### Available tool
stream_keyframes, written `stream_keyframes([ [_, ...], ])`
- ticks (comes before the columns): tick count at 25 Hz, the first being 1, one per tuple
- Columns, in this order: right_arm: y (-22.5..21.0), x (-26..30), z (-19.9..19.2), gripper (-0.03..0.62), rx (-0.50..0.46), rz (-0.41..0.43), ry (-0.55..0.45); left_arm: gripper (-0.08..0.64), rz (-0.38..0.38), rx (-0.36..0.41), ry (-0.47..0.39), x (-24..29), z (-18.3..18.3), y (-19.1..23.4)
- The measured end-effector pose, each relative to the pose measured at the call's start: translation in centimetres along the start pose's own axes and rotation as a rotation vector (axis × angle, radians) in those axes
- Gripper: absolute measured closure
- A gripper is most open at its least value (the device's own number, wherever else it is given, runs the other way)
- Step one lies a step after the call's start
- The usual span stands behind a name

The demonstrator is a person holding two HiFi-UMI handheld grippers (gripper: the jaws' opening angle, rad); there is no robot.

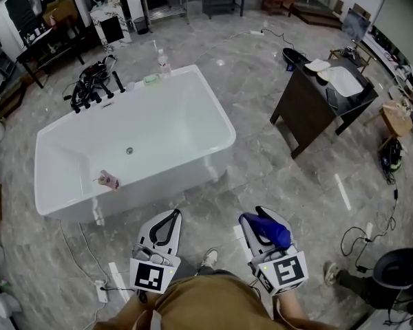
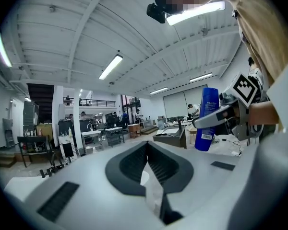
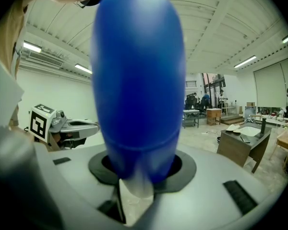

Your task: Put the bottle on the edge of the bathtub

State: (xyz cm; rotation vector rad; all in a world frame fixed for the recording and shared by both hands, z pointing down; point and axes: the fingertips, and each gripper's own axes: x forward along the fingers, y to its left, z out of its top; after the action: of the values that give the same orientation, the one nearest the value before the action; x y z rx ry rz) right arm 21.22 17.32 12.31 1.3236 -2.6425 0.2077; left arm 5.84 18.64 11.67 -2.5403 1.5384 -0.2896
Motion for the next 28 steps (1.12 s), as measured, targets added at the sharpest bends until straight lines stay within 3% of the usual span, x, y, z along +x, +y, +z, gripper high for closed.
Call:
stream_keyframes([
  [5, -0.4, 0.9, 0.1, 0.443, 0.000, 0.017, 0.001, 0.552, 0.032, -0.079, 0.036, 0.6, -0.7, 0.5],
  [15, -0.9, 5.6, 0.1, 0.443, -0.013, 0.009, 0.040, 0.552, 0.018, -0.102, 0.051, 2.8, -2.8, 3.6],
  [20, -1.0, 9.3, 0.3, 0.443, -0.024, -0.020, 0.045, 0.552, -0.045, 0.081, -0.014, 5.5, -3.1, 6.2],
  [28, -2.2, 17.9, -2.2, 0.443, -0.022, -0.041, 0.085, 0.552, -0.043, 0.003, 0.032, 9.6, -8.3, 11.3],
])
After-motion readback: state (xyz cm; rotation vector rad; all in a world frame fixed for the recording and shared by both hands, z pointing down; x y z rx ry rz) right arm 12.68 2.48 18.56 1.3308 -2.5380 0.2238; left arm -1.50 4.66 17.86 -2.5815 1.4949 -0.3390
